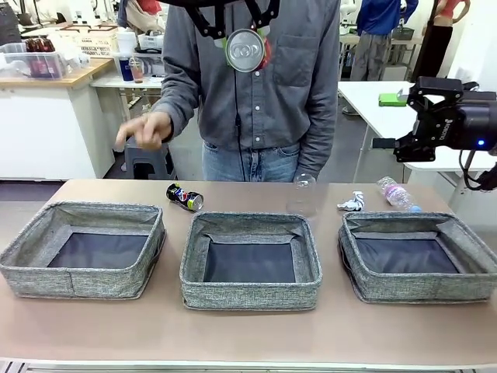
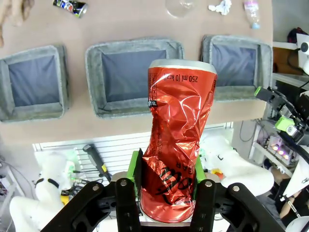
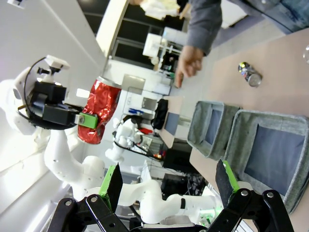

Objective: Sort the waste into the appropriate baskets.
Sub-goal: Place the picked waste into the Fabric basket indicated by the person.

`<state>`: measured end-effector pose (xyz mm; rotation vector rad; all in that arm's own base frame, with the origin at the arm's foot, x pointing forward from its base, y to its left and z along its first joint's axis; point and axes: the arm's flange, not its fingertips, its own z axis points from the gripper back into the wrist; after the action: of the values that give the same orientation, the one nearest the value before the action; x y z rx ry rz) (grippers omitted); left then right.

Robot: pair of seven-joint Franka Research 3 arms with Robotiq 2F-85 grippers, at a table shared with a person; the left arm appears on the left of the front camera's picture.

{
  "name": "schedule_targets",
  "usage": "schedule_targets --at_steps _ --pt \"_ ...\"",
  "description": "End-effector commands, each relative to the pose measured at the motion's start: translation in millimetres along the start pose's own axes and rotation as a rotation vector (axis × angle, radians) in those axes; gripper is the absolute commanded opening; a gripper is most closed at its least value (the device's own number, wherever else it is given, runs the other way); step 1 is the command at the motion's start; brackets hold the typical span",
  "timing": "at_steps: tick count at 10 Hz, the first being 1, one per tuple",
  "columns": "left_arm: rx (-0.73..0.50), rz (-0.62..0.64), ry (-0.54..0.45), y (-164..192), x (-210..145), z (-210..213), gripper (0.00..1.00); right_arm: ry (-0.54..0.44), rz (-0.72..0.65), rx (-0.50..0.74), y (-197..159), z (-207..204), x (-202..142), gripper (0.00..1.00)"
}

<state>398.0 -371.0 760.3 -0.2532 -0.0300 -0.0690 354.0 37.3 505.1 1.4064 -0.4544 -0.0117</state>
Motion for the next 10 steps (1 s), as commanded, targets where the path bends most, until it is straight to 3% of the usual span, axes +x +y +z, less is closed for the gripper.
schedule_targets --at_steps 1,7,10 --pt "-0.001 -0.011 -0.012 2 -1 2 0.44 -0.010 -0.010 0.017 3 -3 2 1.00" --pt "0.000 0.000 0.000 0 0 0 0.44 -0.010 -0.010 0.017 3 -3 2 1.00" --pt "0.120 -0.247 -0.052 38 -22 -21 0.44 -0.010 -0.010 0.017 3 -3 2 1.00"
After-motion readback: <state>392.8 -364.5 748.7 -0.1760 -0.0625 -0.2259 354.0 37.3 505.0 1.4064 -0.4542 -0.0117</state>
